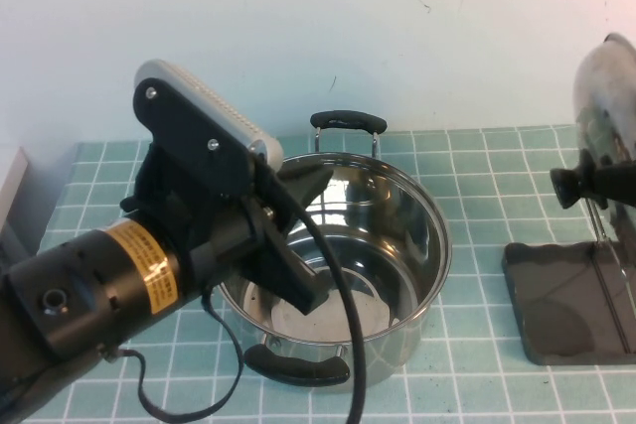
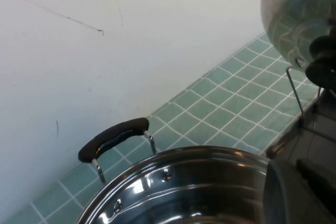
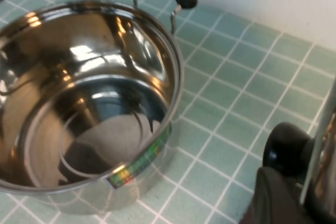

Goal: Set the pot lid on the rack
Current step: Place the pot lid on the pot rack

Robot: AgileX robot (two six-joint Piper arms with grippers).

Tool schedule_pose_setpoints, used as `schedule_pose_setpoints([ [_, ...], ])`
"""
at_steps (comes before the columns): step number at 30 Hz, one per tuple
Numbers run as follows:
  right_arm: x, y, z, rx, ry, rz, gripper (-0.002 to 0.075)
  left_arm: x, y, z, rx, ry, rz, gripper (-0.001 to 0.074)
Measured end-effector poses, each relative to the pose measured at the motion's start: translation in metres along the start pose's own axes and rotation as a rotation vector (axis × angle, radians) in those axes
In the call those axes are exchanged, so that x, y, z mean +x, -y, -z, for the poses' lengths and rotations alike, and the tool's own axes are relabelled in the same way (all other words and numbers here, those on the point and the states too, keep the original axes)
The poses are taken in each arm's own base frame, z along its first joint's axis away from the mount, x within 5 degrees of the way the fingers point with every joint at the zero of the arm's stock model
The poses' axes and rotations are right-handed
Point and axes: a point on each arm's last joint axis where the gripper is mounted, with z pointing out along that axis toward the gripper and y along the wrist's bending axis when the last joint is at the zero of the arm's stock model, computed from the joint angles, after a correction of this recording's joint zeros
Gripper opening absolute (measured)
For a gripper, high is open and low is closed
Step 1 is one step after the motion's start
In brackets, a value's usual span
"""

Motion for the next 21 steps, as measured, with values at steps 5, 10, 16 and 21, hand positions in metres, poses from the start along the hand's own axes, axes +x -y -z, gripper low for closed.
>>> schedule_pose_setpoints([
  [5,0.007,0.010,-0.020,-0.004,-0.059,-0.034,0.0115,0.002,-0.002,0.002,-0.017,-0.032,-0.003,0.0002],
  [10,0.009,0.012,-0.023,-0.001,-0.070,-0.037,0.0119,0.005,-0.003,0.002,-0.032,-0.064,-0.009,0.0001],
  [16,0.011,0.011,-0.023,-0.011,-0.090,-0.036,0.0222,0.006,-0.003,0.002,-0.035,-0.072,-0.013,0.0000],
  [21,0.012,0.009,-0.022,-0.032,-0.109,-0.062,0.0292,0.008,-0.004,0.002,-0.044,-0.095,-0.029,-0.0001],
])
